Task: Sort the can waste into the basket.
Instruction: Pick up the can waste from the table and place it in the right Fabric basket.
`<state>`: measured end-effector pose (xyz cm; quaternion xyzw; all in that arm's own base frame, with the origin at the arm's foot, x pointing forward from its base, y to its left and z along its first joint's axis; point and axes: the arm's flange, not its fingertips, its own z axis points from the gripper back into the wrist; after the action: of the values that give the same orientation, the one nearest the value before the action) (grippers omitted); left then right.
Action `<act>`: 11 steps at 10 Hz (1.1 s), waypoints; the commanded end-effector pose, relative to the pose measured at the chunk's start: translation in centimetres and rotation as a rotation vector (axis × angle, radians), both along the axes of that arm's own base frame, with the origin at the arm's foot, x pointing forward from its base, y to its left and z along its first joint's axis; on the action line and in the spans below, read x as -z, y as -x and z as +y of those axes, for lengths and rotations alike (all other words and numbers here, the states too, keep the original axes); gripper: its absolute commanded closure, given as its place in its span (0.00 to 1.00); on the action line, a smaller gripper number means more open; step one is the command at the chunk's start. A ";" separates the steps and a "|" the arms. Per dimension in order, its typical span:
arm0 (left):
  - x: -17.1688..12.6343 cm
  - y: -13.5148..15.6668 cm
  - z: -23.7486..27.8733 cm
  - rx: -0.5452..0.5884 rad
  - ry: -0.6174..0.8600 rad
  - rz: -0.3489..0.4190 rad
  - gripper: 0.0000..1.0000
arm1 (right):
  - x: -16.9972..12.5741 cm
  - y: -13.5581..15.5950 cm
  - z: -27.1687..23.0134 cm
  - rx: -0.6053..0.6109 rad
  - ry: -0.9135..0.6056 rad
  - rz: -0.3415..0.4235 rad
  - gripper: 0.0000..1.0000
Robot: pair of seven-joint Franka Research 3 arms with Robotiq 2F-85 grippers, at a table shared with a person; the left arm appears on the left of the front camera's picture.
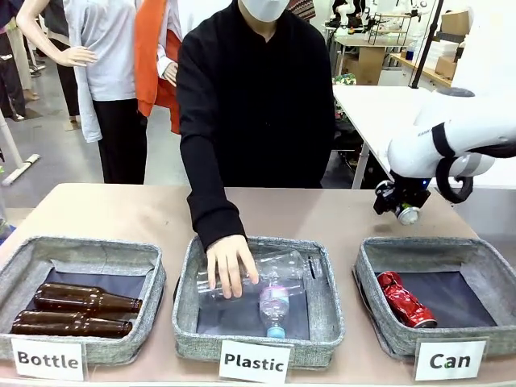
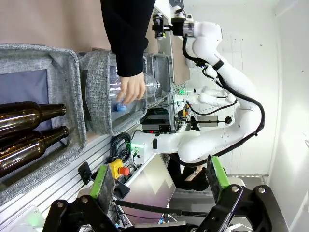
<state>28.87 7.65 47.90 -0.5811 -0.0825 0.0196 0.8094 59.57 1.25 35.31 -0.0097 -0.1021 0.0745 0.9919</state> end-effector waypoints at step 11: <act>0.0 0.2 0.2 0.012 -0.005 -0.006 0.00 | -11.1 26.8 1.4 -1.273 0.034 0.200 1.00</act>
<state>28.86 7.66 47.91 -0.5811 -0.0827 0.0195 0.8094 33.29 4.26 46.05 0.0423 0.0209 0.5865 0.8085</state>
